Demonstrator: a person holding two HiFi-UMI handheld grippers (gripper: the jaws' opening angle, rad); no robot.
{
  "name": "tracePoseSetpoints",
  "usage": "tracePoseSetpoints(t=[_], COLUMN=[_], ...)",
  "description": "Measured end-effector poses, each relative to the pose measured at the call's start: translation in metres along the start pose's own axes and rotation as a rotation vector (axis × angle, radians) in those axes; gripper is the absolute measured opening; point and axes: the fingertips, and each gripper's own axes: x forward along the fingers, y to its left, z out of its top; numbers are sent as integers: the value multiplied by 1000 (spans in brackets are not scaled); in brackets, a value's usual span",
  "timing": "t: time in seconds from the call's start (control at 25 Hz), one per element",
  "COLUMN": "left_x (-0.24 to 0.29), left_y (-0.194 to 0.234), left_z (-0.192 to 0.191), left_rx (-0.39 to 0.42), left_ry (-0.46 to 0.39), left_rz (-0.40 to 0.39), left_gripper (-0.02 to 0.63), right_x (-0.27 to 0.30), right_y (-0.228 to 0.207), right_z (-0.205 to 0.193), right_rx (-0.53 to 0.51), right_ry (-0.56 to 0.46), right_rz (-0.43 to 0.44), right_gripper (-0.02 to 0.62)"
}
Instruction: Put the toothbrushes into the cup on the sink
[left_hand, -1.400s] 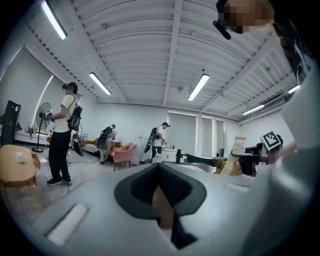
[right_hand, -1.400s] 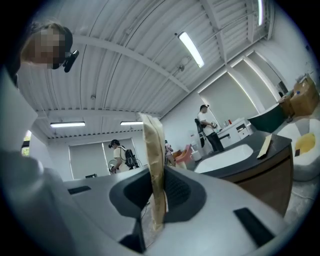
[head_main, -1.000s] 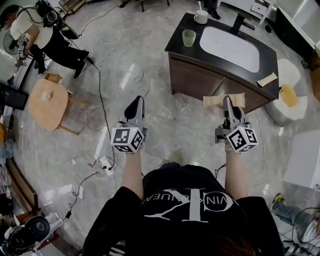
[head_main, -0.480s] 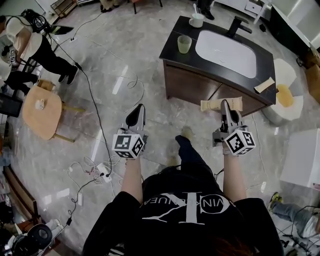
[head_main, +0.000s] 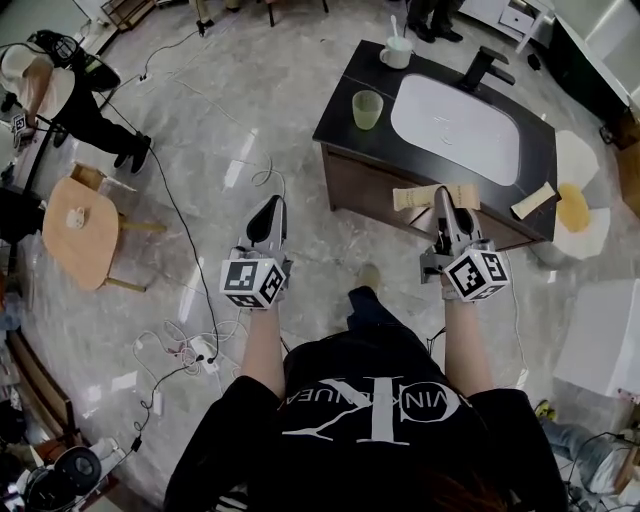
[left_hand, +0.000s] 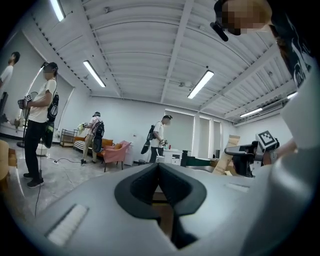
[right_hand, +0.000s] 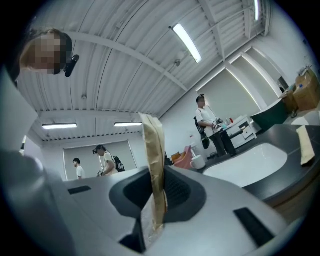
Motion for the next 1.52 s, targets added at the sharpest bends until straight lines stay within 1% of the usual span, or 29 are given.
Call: tracePoseSetpoints(t=[0.12, 0.36, 0.56, 0.72, 0.88, 1.12, 1.32, 1.52], left_x=[31, 78, 112, 129, 146, 171, 195, 214], left_y=[-1, 2, 5, 4, 2, 13, 30, 46], left_z=[0, -1, -3, -4, -7, -6, 8, 26], left_rx=[4, -1, 6, -10, -7, 5, 14, 31], left_ry=[5, 17, 28, 31, 50, 80, 68, 41], left_rz=[-1, 26, 59, 76, 65, 42, 30, 23], left_gripper=[12, 12, 12, 12, 12, 12, 12, 12], right_x=[27, 73, 105, 127, 144, 173, 201, 228], right_y=[-14, -38, -61, -70, -77, -77, -73, -72], right_z=[3, 8, 11, 14, 18, 19, 35, 46], right_rx=[-1, -6, 8, 25, 45, 71, 60, 54], right_ry=[14, 50, 66, 75, 69, 69, 46, 16], right_rz=[24, 81, 125, 166, 183, 200, 221, 221], right_gripper=[51, 51, 51, 51, 51, 51, 51, 51])
